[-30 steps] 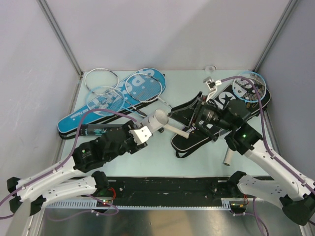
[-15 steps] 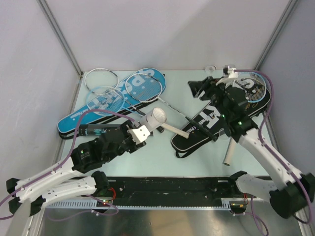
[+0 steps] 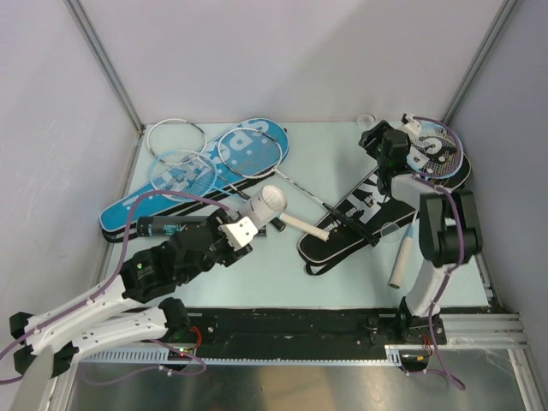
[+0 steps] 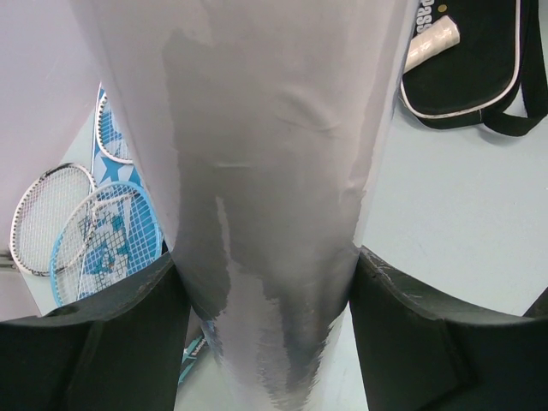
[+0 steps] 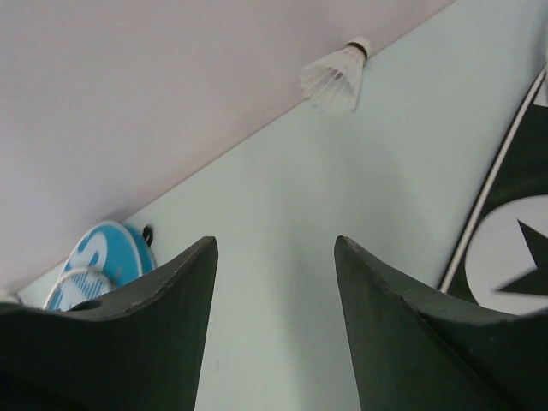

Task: Pack up the badminton gear
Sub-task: Pick up the shuttlecock at the center of the board.

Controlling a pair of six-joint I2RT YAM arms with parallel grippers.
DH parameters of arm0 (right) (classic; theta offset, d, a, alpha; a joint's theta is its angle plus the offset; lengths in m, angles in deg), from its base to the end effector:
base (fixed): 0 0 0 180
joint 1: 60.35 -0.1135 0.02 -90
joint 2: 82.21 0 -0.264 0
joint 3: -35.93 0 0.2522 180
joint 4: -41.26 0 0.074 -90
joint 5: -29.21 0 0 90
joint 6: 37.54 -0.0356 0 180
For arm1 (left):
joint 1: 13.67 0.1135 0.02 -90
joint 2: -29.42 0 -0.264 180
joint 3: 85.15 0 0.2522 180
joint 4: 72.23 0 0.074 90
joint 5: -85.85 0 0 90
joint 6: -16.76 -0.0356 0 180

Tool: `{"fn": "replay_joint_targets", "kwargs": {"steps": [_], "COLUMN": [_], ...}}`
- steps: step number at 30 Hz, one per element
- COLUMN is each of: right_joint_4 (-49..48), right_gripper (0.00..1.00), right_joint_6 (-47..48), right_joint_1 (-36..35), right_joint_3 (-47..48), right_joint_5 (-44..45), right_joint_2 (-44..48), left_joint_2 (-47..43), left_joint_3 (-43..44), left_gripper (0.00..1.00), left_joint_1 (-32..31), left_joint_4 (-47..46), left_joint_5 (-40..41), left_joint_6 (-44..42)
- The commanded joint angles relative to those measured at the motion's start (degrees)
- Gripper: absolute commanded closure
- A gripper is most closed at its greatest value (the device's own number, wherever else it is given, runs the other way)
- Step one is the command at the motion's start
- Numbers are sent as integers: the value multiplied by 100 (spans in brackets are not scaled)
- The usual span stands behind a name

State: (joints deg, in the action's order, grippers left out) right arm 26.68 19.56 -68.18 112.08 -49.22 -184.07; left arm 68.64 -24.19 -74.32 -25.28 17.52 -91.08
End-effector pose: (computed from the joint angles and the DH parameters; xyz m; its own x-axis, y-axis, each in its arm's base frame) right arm 0.4055 0.0486 0.2414 -0.1272 0.5197 -0.8449 0.1555 0.8517 0.5005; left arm 0.0833 -0.1214 0.3282 -0.0007 0.5822 -0.8131 0.6792 0.5971 0.4269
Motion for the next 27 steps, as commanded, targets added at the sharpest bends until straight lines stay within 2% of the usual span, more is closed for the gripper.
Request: {"fn": "replay_joint_targets", "kwargs": {"steps": [1,12,21,27], "right_joint_4": [-524,530,825,985], "right_gripper": [37,38,42,43], "right_joint_6": [-703,-1089,-1669,-2000], "right_joint_1": [200,458,649,725], "right_joint_3": [1094,3962,4713,4842], "right_joint_5": [193,293,59,-159], "right_joint_2": [-1049,-3390,-4086,-4257], "left_joint_2": [-116,-15,39,37], "left_joint_3": [-6,-28,-15,2], "left_gripper": [70,69,69,69], "left_joint_1": [-34,-40,-25,-27], "left_joint_4": [-478,-528,-579,-590], "left_joint_5": [-35,112,220,204], "left_joint_6": [110,59,-2,-24]}}
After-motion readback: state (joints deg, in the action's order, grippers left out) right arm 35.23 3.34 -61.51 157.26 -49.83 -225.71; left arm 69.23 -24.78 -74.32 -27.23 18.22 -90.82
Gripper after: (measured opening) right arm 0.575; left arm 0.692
